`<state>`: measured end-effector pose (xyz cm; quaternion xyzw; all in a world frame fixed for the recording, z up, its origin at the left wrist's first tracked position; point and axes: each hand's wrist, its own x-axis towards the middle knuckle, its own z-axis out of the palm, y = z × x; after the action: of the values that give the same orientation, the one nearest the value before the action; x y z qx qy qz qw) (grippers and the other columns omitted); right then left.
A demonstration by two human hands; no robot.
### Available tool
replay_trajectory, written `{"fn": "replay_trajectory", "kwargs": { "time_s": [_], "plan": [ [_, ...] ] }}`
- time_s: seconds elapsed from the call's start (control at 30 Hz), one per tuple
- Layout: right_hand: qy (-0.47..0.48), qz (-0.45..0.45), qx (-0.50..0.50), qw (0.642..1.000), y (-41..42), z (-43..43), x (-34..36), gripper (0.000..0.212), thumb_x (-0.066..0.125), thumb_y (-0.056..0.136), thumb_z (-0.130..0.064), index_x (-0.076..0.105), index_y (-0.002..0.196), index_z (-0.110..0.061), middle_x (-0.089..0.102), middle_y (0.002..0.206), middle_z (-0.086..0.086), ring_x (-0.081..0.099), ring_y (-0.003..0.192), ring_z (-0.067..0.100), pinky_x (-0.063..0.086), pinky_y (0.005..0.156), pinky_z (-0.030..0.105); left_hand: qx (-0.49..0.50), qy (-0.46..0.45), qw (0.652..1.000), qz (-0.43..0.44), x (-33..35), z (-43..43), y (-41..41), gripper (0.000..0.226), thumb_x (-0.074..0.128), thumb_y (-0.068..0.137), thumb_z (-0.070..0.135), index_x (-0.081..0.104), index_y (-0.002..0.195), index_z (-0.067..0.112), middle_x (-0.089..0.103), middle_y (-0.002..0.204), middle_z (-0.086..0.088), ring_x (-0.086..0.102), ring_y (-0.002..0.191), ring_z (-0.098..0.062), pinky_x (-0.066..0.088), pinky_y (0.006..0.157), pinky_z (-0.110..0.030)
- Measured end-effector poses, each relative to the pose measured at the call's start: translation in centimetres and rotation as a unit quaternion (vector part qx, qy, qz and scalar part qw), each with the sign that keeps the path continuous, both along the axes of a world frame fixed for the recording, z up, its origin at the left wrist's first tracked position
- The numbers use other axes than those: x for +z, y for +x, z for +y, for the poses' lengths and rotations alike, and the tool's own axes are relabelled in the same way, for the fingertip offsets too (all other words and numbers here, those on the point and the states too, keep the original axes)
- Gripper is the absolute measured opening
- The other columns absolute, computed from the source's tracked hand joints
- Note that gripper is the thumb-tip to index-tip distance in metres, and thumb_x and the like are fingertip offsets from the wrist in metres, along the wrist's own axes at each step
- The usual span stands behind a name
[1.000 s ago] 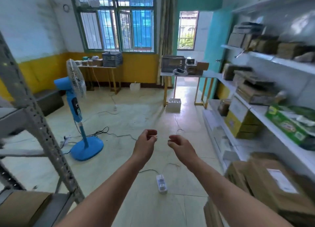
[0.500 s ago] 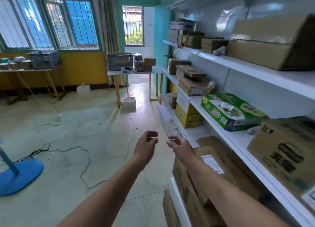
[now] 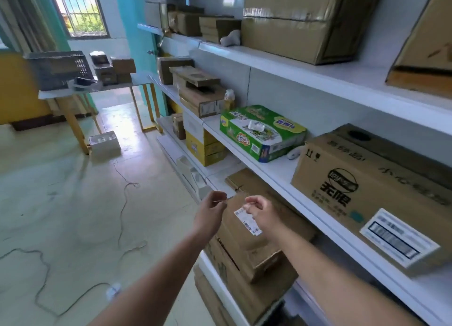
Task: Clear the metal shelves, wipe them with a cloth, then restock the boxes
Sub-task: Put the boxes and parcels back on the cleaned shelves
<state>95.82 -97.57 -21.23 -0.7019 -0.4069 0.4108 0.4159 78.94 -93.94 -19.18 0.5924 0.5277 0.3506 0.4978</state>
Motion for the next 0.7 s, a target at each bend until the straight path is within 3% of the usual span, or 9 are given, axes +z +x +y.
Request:
{"fn": "replay_trajectory", "kwargs": {
  "time_s": [0.07,0.13,0.17,0.23,0.3,0.43,0.53,0.6,0.7],
  "plan": [
    [-0.035,-0.019,-0.034,0.999,1.9,0.6,-2.3,0.014,0.061,0.098,-0.013,0.062,0.110,-0.018,0.064,0.110,0.002,0.064,0.100,0.018,0.057,0.082,0.027,-0.033,-0.041,0.998,0.016,-3.0,1.8,1.0,0.018,0.059,0.098,0.015,0.066,0.112,0.022,0.068,0.106,0.011,0.062,0.093,-0.005,0.043,0.069,-0.021],
    [-0.083,-0.049,-0.048,0.994,3.6,0.9,-4.5,0.017,0.057,0.100,-0.008,0.058,0.117,-0.011,0.060,0.109,0.002,0.060,0.093,0.012,0.049,0.064,0.012,-0.054,-0.083,0.994,0.038,-5.6,3.5,1.5,0.019,0.059,0.096,0.013,0.066,0.113,0.021,0.067,0.108,0.007,0.062,0.091,-0.008,0.044,0.067,-0.022],
    [-0.118,-0.063,-0.058,0.989,4.7,1.5,-6.1,0.019,0.058,0.100,-0.010,0.056,0.118,-0.012,0.059,0.109,0.002,0.059,0.094,0.012,0.049,0.064,0.012,-0.065,-0.107,0.991,0.053,-7.5,5.0,1.9,0.020,0.059,0.095,0.013,0.066,0.112,0.020,0.067,0.108,0.005,0.062,0.089,-0.011,0.046,0.067,-0.024],
    [-0.161,-0.107,-0.075,0.978,6.0,1.6,-7.9,0.023,0.063,0.096,-0.017,0.058,0.118,-0.016,0.059,0.117,0.004,0.060,0.104,0.020,0.054,0.084,0.028,-0.066,-0.147,0.983,0.082,-9.9,5.9,1.7,0.017,0.060,0.092,0.014,0.064,0.107,0.019,0.067,0.105,0.000,0.062,0.085,-0.017,0.049,0.068,-0.028],
    [-0.225,-0.162,-0.082,0.957,7.3,2.5,-10.5,0.038,0.066,0.094,-0.024,0.056,0.131,-0.018,0.051,0.137,0.009,0.056,0.119,0.026,0.048,0.102,0.034,-0.076,-0.213,0.967,0.118,-13.7,7.3,1.6,0.011,0.060,0.090,0.021,0.061,0.101,0.018,0.067,0.097,-0.003,0.061,0.082,-0.021,0.049,0.071,-0.032],
    [-0.346,-0.177,-0.069,0.919,7.8,3.1,-13.5,0.071,0.057,0.100,-0.033,0.021,0.160,-0.017,0.022,0.164,0.010,0.030,0.148,0.033,0.029,0.117,0.042,-0.129,-0.334,0.922,0.150,-18.1,6.9,1.6,0.006,0.059,0.091,0.018,0.061,0.087,0.013,0.057,0.078,-0.005,0.055,0.077,-0.022,0.040,0.065,-0.034],
    [-0.369,-0.178,-0.073,0.909,7.9,2.8,-14.8,0.069,0.052,0.102,-0.036,0.021,0.160,-0.014,0.023,0.165,0.011,0.028,0.149,0.033,0.028,0.118,0.042,-0.159,-0.380,0.900,0.142,-18.7,5.2,2.7,0.011,0.060,0.094,0.012,0.062,0.083,0.014,0.050,0.064,0.004,0.045,0.064,-0.015,0.034,0.065,-0.029],
    [-0.361,-0.195,-0.068,0.910,8.0,2.8,-14.8,0.061,0.051,0.102,-0.036,0.032,0.155,-0.012,0.033,0.159,0.010,0.037,0.144,0.032,0.033,0.114,0.039,-0.149,-0.383,0.903,0.125,-18.7,4.5,3.6,0.009,0.057,0.097,0.019,0.062,0.092,0.014,0.055,0.070,0.007,0.049,0.065,-0.010,0.037,0.067,-0.026],
    [-0.318,-0.202,-0.042,0.925,7.7,3.0,-12.9,0.048,0.054,0.101,-0.038,0.047,0.144,-0.018,0.045,0.142,0.005,0.048,0.130,0.028,0.040,0.104,0.035,-0.059,-0.372,0.925,0.057,-17.2,4.3,4.4,0.028,0.053,0.101,0.037,0.053,0.120,0.016,0.066,0.106,0.001,0.061,0.088,-0.013,0.045,0.074,-0.027]
  ]
}}
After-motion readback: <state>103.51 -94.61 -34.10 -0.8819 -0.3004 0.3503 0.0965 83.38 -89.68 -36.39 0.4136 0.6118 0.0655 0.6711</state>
